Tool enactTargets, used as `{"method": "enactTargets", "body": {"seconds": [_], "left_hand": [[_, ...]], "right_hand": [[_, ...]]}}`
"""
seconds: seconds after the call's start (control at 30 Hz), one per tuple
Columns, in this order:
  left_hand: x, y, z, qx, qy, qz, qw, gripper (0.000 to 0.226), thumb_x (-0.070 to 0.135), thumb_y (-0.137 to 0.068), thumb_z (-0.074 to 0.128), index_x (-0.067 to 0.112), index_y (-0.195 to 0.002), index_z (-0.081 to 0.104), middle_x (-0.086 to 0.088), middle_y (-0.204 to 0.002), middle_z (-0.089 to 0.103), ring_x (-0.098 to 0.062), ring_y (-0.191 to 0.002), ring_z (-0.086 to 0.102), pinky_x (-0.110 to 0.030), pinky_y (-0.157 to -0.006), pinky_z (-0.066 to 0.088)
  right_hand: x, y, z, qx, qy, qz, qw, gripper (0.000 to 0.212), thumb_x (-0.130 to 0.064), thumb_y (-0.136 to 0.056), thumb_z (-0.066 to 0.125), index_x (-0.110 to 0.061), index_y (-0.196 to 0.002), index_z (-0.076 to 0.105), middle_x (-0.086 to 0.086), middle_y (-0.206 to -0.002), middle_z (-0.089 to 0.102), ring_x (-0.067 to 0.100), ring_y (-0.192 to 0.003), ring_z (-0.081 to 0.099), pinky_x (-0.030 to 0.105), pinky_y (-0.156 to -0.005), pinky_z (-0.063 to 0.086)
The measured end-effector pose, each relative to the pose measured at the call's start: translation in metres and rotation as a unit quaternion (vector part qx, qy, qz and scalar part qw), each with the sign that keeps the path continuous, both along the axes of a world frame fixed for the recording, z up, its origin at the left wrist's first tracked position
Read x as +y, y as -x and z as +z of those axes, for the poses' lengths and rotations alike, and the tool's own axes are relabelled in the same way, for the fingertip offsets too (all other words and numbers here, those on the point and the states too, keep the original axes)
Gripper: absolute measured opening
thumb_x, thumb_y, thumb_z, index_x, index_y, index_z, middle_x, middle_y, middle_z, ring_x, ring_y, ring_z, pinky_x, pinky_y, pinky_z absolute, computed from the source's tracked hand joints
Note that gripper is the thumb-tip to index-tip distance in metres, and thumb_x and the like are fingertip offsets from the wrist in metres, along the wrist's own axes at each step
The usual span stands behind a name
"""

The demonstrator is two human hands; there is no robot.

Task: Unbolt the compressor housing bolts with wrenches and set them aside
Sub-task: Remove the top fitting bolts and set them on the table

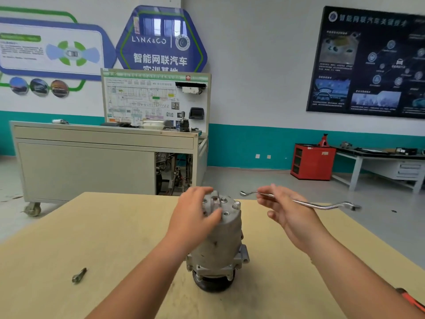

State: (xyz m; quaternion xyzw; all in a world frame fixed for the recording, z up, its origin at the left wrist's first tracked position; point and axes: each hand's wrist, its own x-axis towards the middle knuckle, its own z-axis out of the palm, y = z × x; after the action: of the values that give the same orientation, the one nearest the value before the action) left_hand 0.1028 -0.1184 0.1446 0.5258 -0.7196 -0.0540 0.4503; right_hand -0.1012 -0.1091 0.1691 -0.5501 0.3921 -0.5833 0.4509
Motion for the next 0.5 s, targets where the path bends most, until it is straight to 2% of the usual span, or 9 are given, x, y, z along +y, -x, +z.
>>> {"method": "enactTargets", "body": {"seconds": [0.1, 0.17, 0.23, 0.33, 0.5], "left_hand": [[-0.008, 0.018, -0.008, -0.073, -0.065, 0.03, 0.995, 0.077, 0.062, -0.082, 0.055, 0.021, -0.144, 0.036, 0.004, -0.143, 0.04, -0.014, -0.132, 0.034, -0.035, -0.113, 0.026], [-0.011, 0.026, -0.014, -0.095, -0.072, 0.064, 0.991, 0.075, 0.065, -0.084, 0.049, 0.024, -0.145, 0.032, 0.007, -0.143, 0.04, -0.014, -0.134, 0.032, -0.043, -0.115, 0.02], [-0.013, 0.028, -0.016, -0.091, -0.059, 0.086, 0.99, 0.065, 0.057, -0.089, 0.046, 0.027, -0.144, 0.031, 0.01, -0.141, 0.043, -0.014, -0.133, 0.033, -0.046, -0.115, 0.018], [-0.015, 0.026, -0.019, -0.055, -0.047, 0.068, 0.995, 0.051, 0.041, -0.095, 0.045, 0.027, -0.143, 0.034, 0.009, -0.141, 0.045, -0.013, -0.132, 0.036, -0.043, -0.113, 0.024], [-0.013, 0.027, -0.019, -0.04, -0.044, 0.05, 0.997, 0.05, 0.029, -0.095, 0.044, 0.025, -0.144, 0.033, 0.009, -0.143, 0.043, -0.012, -0.135, 0.03, -0.043, -0.113, 0.02]], "right_hand": [[-0.022, -0.008, -0.002, 0.005, -0.029, -0.018, 0.999, 0.034, -0.03, -0.098, 0.043, -0.011, -0.095, 0.071, 0.004, -0.09, 0.071, 0.009, -0.079, 0.065, 0.02, -0.061, 0.046], [-0.033, -0.014, -0.006, -0.018, -0.047, -0.015, 0.999, 0.03, -0.022, -0.1, 0.041, -0.008, -0.103, 0.068, 0.008, -0.093, 0.069, 0.012, -0.079, 0.065, 0.02, -0.06, 0.047], [-0.04, -0.017, -0.01, -0.049, -0.064, -0.008, 0.997, 0.029, -0.017, -0.099, 0.041, -0.005, -0.102, 0.067, 0.01, -0.091, 0.068, 0.012, -0.075, 0.067, 0.018, -0.057, 0.049], [-0.045, -0.021, -0.011, -0.08, -0.085, -0.001, 0.993, 0.029, -0.012, -0.098, 0.04, -0.002, -0.096, 0.067, 0.012, -0.083, 0.069, 0.012, -0.066, 0.067, 0.017, -0.052, 0.051], [-0.043, -0.022, -0.002, -0.12, -0.104, 0.006, 0.987, 0.032, -0.011, -0.097, 0.035, 0.0, -0.091, 0.065, 0.013, -0.076, 0.069, 0.014, -0.064, 0.065, 0.017, -0.05, 0.052]]}}
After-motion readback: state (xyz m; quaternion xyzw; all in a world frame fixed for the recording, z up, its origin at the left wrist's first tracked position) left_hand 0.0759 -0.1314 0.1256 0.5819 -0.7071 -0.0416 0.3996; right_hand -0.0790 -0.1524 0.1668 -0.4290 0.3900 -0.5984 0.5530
